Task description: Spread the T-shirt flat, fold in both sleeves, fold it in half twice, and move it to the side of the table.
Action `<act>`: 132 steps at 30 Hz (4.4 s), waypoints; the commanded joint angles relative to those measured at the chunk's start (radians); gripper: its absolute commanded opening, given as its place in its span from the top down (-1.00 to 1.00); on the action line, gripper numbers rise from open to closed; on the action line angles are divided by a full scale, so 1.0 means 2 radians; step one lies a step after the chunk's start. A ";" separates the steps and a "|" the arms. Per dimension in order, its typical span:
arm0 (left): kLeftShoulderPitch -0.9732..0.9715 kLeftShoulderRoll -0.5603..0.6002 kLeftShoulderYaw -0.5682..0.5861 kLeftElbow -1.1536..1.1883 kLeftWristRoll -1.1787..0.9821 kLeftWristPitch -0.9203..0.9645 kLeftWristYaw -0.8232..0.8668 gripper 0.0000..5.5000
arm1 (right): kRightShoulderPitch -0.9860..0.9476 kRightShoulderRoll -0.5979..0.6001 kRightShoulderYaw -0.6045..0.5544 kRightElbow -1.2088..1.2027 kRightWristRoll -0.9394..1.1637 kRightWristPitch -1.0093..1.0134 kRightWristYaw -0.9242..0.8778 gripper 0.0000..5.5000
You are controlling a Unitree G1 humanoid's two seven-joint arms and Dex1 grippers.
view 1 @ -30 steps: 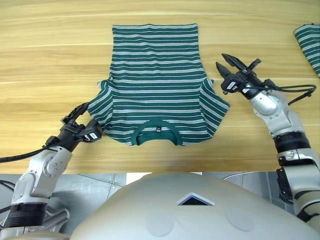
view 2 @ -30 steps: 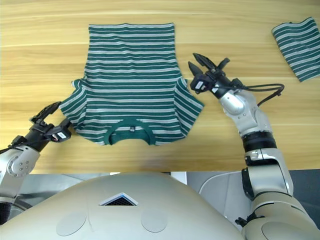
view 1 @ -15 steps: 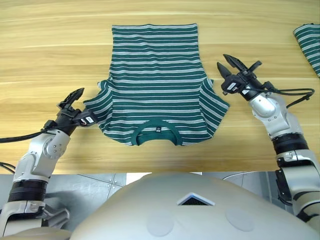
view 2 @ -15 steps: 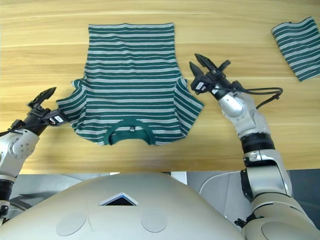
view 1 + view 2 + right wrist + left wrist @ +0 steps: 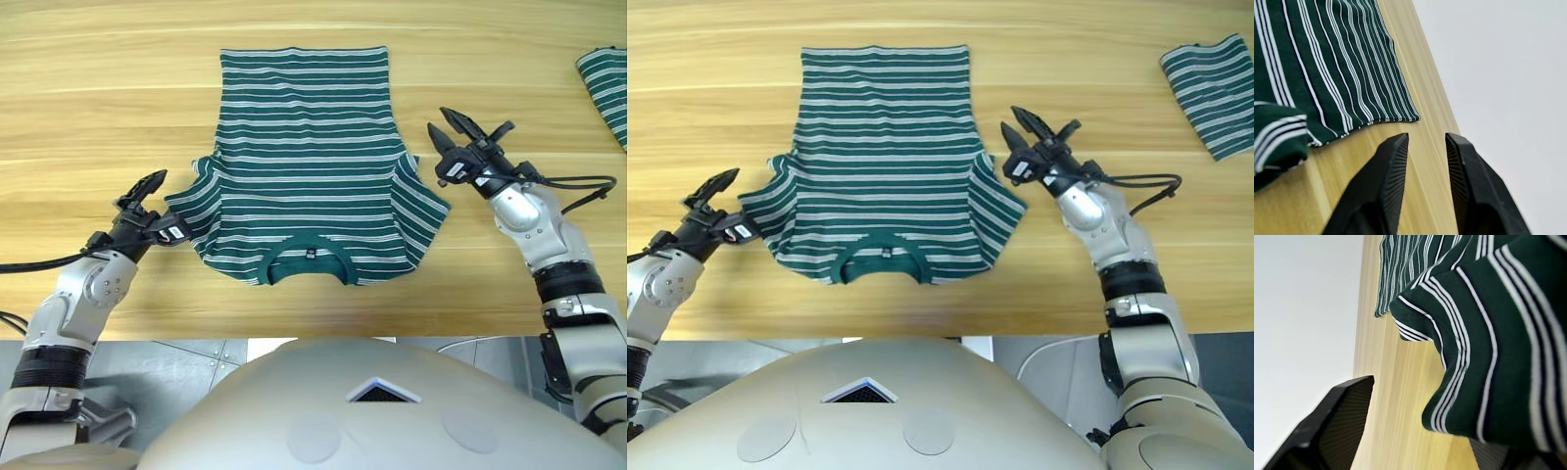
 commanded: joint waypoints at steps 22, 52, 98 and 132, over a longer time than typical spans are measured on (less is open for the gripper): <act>0.057 -0.012 -0.055 0.021 0.010 0.029 -0.010 0.83 | -0.004 -0.013 -0.006 0.008 0.009 -0.001 0.002 0.50; -0.032 -0.110 -0.022 -0.024 -0.109 -0.094 0.023 1.00 | 0.017 -0.024 -0.028 0.008 0.023 0.000 -0.004 0.50; 0.047 -0.112 -0.071 -0.040 -0.281 -0.138 -0.160 0.04 | -0.004 -0.011 -0.004 0.018 0.008 0.001 -0.009 0.50; 0.086 -0.091 0.026 -0.141 -0.375 -0.191 -0.205 0.04 | 0.352 -0.163 -0.130 -0.304 0.009 0.043 0.121 0.50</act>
